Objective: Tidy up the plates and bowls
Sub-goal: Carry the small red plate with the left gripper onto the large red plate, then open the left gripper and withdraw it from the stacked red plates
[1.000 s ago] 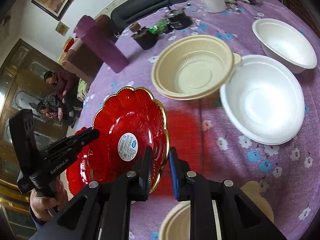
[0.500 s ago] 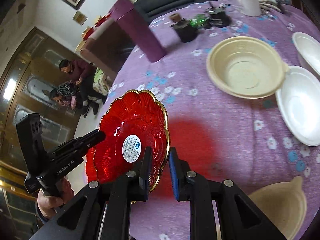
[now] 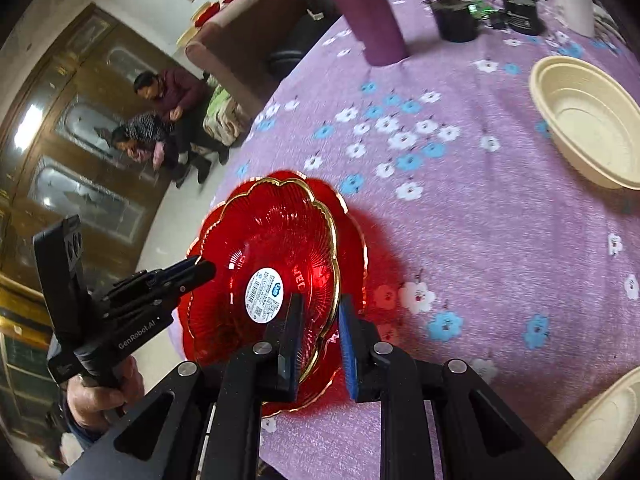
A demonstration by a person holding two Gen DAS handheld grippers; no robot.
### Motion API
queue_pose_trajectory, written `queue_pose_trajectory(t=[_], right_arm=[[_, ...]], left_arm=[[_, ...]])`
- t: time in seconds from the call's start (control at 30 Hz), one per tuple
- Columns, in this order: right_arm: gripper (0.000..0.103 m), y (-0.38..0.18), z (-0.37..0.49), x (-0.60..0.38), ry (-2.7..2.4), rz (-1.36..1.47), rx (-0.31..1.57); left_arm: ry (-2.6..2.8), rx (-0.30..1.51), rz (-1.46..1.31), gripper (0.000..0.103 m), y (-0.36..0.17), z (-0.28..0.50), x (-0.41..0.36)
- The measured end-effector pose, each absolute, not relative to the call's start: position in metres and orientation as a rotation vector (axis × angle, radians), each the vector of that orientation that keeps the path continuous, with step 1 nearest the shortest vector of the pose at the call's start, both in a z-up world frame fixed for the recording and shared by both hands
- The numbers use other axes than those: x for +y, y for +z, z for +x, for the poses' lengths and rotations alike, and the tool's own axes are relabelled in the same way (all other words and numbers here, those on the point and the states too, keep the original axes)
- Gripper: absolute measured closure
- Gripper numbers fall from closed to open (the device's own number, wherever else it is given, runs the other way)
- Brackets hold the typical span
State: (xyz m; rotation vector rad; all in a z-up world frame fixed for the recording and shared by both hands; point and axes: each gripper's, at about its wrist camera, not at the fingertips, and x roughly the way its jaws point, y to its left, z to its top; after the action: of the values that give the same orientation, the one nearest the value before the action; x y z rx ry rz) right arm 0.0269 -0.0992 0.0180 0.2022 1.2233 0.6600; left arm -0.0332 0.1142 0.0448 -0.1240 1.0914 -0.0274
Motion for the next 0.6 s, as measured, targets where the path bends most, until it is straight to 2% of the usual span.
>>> queue_pose_trajectory(t=[0.37, 0.5, 0.6], right_arm=[[0.083, 0.006, 0.031, -0.076, 0.626, 0.072, 1.2], [0.082, 0.007, 0.029, -0.072, 0.606, 0.018, 1.179], [0.078, 0.008, 0.025, -0.067, 0.591, -0.036, 1.16]], left_arm=[[-0.015, 1.095, -0.075, 0.084, 0.035, -0.032, 0.112], [-0.019, 1.097, -0.066, 0.08, 0.035, -0.032, 0.111], [-0.033, 1.106, -0.06, 0.073, 0.033, -0.032, 0.109]])
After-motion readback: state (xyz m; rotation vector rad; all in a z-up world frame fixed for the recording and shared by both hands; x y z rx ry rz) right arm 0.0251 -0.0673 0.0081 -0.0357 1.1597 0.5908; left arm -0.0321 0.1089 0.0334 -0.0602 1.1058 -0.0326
